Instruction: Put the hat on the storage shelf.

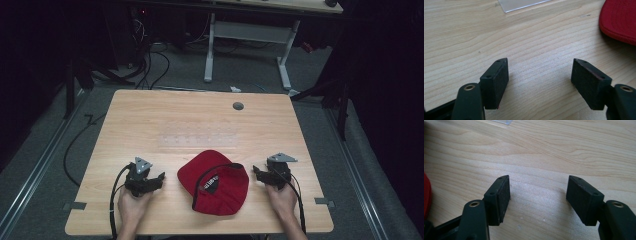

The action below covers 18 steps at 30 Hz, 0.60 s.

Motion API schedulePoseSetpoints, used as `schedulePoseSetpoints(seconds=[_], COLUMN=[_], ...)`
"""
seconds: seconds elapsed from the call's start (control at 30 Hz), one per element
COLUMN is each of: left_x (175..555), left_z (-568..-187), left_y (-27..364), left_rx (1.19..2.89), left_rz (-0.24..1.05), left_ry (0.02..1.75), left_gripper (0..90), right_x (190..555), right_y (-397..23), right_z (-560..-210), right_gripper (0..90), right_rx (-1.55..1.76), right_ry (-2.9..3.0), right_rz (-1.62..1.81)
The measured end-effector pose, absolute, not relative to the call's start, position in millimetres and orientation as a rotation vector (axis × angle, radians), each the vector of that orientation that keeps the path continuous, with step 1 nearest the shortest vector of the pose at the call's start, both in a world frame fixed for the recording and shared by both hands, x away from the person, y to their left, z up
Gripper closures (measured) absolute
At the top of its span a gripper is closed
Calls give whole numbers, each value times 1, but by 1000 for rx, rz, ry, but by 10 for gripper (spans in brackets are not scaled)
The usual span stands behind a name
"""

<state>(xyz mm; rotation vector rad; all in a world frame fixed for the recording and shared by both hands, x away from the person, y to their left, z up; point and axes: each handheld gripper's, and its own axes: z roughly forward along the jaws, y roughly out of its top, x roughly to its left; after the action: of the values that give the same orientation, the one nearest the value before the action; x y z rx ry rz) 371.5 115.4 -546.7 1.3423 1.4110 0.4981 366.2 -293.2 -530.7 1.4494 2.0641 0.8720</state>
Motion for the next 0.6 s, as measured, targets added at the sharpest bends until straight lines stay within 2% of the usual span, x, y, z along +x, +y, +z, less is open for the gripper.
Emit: schedulePoseSetpoints(seconds=[0.6], left_x=[371], left_z=[-547], left_y=[115], left_rx=[1344], left_rz=[494], left_ry=[1410], left_gripper=[296], right_x=[366], right_y=[-293], right_z=[-531], right_gripper=[360], right_rx=[1453], right_ry=[2062], right_rz=[871])
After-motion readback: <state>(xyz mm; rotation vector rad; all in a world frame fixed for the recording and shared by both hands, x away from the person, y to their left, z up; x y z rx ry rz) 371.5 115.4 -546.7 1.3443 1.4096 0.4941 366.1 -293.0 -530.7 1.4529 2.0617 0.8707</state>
